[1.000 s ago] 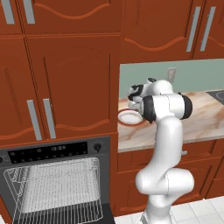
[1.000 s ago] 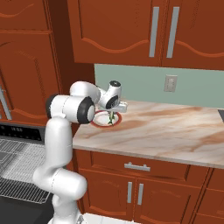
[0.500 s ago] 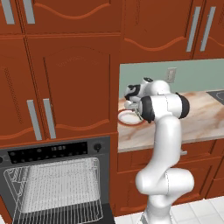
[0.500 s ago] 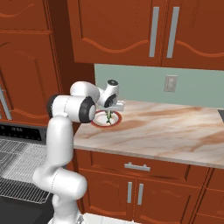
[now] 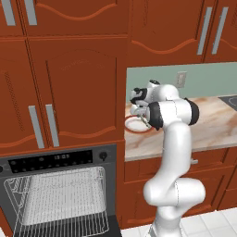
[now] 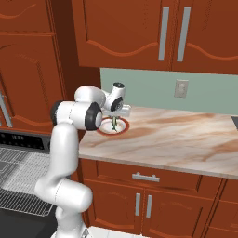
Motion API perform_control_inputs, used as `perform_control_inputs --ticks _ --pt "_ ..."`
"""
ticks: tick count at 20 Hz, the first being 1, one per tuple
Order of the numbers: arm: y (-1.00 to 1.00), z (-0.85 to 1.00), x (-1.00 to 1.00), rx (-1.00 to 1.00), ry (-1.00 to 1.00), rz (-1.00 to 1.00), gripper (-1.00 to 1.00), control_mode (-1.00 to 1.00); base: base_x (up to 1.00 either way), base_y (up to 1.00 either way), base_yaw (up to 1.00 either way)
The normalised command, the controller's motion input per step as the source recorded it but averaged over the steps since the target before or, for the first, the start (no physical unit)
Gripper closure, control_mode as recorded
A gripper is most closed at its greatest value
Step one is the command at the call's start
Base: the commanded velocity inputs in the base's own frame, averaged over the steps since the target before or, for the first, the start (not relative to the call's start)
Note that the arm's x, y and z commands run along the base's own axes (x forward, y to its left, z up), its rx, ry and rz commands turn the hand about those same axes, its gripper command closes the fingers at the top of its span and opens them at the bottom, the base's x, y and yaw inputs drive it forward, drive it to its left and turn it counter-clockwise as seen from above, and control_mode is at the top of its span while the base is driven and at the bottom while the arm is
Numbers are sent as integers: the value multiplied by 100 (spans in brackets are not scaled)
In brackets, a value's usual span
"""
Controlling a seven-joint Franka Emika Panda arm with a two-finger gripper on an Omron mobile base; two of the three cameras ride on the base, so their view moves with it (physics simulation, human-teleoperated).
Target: Take the fish from the oven and place it on the plate on the counter.
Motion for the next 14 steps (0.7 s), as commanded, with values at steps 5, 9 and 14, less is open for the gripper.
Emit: perform_control_inputs --ticks 5,9,14 --pt "0 0 0 0 2 7 -100 -100 0 0 0" --pt "0 0 0 0 1 5 -100 -100 0 0 0" --pt "0 3 -37 0 0 1 -100 -100 0 0 0"
